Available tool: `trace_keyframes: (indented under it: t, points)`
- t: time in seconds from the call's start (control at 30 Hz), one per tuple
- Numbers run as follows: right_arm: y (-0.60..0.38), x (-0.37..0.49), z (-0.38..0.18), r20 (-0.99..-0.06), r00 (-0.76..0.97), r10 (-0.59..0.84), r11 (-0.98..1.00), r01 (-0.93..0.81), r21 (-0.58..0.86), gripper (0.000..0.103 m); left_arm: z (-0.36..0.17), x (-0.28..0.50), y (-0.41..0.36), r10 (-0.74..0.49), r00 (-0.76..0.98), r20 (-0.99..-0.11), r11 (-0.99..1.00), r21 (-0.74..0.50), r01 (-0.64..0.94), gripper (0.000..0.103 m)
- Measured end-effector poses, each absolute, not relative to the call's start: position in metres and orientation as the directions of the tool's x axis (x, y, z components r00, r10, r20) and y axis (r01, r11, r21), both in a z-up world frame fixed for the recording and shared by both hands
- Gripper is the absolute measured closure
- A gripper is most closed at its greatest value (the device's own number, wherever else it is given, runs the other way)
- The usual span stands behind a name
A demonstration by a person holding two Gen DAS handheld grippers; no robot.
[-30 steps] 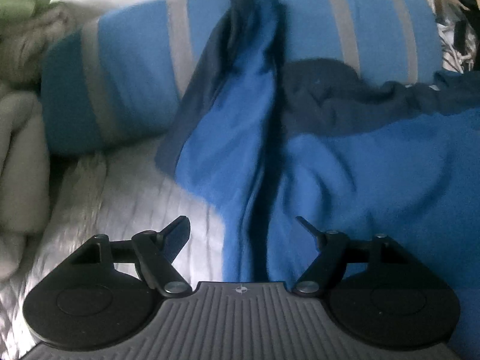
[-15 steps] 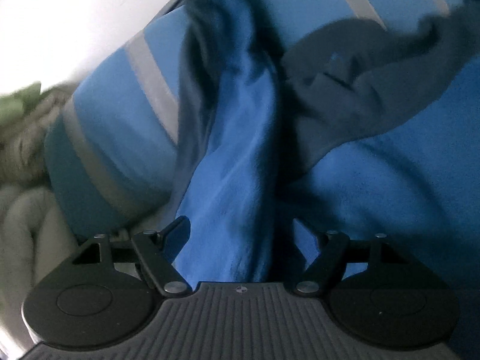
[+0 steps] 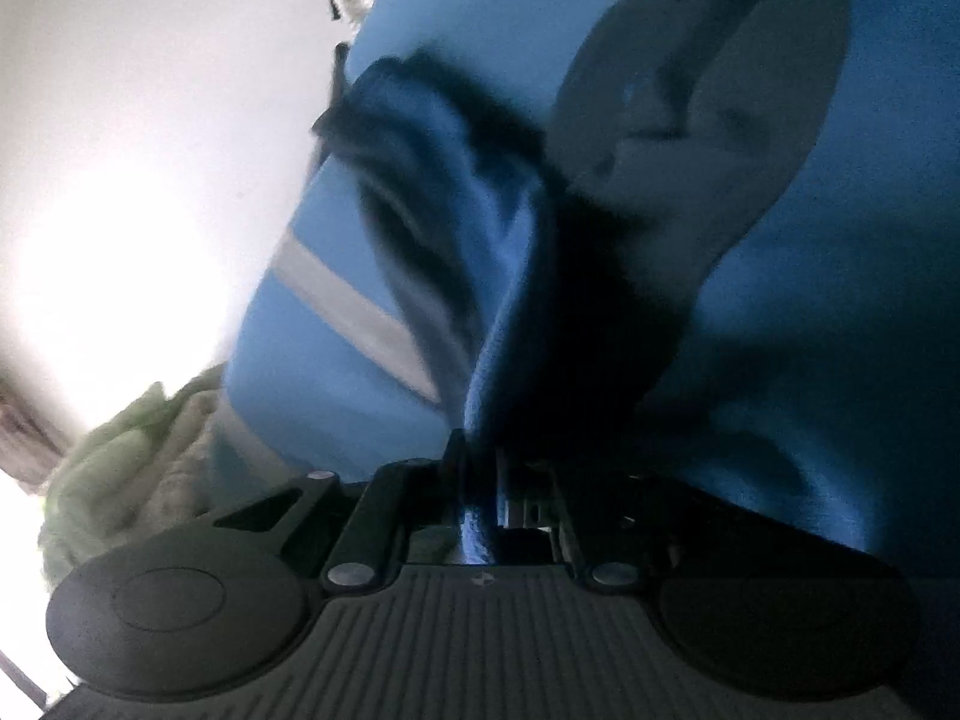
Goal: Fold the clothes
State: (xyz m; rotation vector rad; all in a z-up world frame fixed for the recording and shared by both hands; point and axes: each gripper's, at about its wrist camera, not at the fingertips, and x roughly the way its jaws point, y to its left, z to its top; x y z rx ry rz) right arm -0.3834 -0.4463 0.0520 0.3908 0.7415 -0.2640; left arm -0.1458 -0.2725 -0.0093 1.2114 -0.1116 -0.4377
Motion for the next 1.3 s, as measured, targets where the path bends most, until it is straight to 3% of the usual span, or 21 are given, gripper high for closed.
trace_keyframes:
  t: [0.23, 0.47, 0.67, 0.73, 0.77, 0.83, 0.9, 1.3]
  points:
    - [-0.455, -0.388, 0.054, -0.696, 0.705, -0.139, 0.873, 0.419, 0.250, 0.000, 0.018, -0.157, -0.218, -0.416, 0.887, -0.203, 0.234, 0.918, 0.320, 0.095]
    - [-0.460, -0.390, 0.055, -0.694, 0.708, -0.129, 0.855, 0.434, 0.284, 0.000, 0.021, -0.135, -0.148, -0.343, 0.899, -0.271, 0.200, 0.914, 0.352, 0.095]
    - [-0.456, -0.390, 0.056, -0.688, 0.715, -0.129, 0.863, 0.423, 0.277, 0.000, 0.022, -0.129, -0.148, -0.340, 0.883, -0.325, 0.185, 0.897, 0.402, 0.092]
    - [-0.457, -0.391, 0.056, -0.686, 0.716, -0.131, 0.861, 0.425, 0.279, 0.000, 0.022, -0.132, -0.152, -0.341, 0.883, -0.323, 0.165, 0.904, 0.395, 0.085]
    - [-0.458, -0.392, 0.057, -0.686, 0.716, -0.132, 0.860, 0.426, 0.280, 0.000, 0.023, -0.134, -0.155, -0.339, 0.885, -0.320, 0.158, 0.908, 0.389, 0.076]
    - [-0.459, -0.394, 0.057, -0.686, 0.716, -0.129, 0.857, 0.429, 0.286, 0.000, 0.026, -0.141, -0.156, -0.348, 0.888, -0.302, 0.166, 0.912, 0.375, 0.041]
    - [-0.460, -0.395, 0.056, -0.690, 0.713, -0.124, 0.852, 0.432, 0.294, 0.000, 0.035, -0.150, -0.159, -0.376, 0.880, -0.289, 0.188, 0.907, 0.378, 0.030]
    - [-0.460, -0.394, 0.051, -0.708, 0.706, -0.030, 0.837, 0.405, 0.368, 0.000, 0.033, -0.163, -0.249, -0.480, 0.805, -0.350, 0.194, 0.852, 0.486, 0.027]
